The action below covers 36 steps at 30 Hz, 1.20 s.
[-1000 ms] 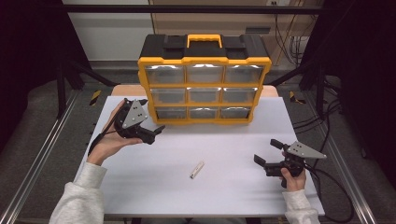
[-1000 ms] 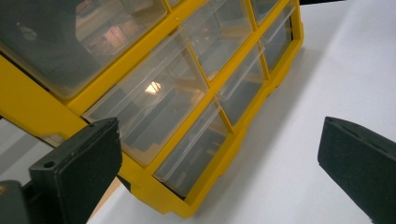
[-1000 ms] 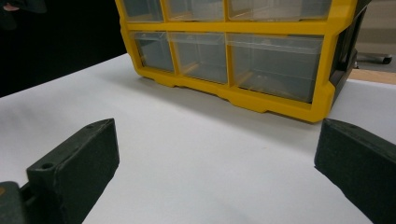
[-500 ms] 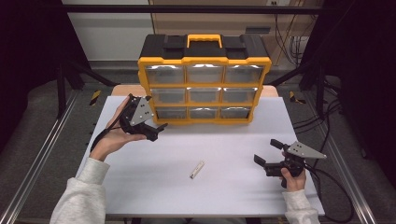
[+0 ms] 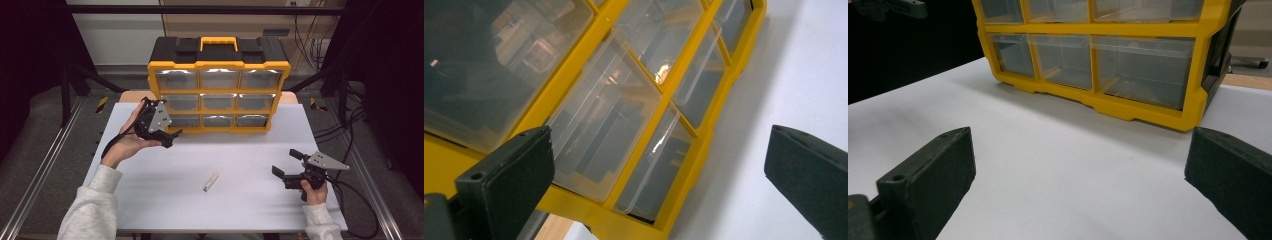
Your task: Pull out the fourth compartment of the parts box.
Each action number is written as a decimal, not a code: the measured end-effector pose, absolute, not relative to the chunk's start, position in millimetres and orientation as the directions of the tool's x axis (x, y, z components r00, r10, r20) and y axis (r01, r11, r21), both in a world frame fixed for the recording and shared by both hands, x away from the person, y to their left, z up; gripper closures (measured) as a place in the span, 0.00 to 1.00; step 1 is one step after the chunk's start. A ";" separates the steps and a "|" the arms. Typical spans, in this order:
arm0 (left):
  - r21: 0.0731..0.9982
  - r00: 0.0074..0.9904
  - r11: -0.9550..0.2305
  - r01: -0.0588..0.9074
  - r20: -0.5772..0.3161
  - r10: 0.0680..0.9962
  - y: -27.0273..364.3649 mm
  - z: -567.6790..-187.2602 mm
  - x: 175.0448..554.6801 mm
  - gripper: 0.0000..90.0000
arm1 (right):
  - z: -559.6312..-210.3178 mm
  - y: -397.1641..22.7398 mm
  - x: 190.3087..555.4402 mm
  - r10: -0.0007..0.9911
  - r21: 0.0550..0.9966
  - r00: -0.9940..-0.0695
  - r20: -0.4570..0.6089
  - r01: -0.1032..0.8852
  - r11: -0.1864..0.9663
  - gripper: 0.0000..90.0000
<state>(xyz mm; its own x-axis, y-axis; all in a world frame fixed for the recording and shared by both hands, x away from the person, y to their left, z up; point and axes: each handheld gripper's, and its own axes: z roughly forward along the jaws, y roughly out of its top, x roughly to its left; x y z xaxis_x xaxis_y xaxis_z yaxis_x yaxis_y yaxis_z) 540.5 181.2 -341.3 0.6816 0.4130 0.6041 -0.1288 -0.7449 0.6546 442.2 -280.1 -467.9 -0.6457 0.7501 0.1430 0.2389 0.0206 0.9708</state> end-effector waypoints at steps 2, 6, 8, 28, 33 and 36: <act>0.641 0.679 -0.755 -0.137 0.616 0.400 179.8 -341.3 542.0 0.00 | -468.0 -280.2 442.1 0.752 0.971 -0.644 0.143 0.239 0.020 0.00; 0.633 0.669 -0.761 -0.144 0.629 0.396 177.7 -340.7 544.1 0.00 | -468.0 -280.2 442.2 0.751 0.971 -0.645 0.141 0.237 0.021 0.00; 0.627 0.665 -0.765 -0.149 0.636 0.392 176.3 -340.2 545.2 0.00 | -467.7 -280.1 441.9 0.751 0.970 -0.644 0.147 0.242 0.018 0.00; 0.493 0.602 -0.848 -0.193 0.742 0.294 162.0 -342.2 561.1 0.00 | -467.8 -280.5 442.2 0.750 0.972 -0.646 0.141 0.235 0.020 0.00; 0.445 0.576 -0.871 -0.210 0.775 0.257 160.7 -343.5 564.6 0.00 | -467.7 -280.2 441.9 0.750 0.970 -0.645 0.146 0.242 0.018 0.00; 0.410 0.564 -0.884 -0.224 0.794 0.225 159.4 -345.7 567.1 0.00 | -467.6 -280.4 441.9 0.750 0.970 -0.645 0.147 0.242 0.018 0.00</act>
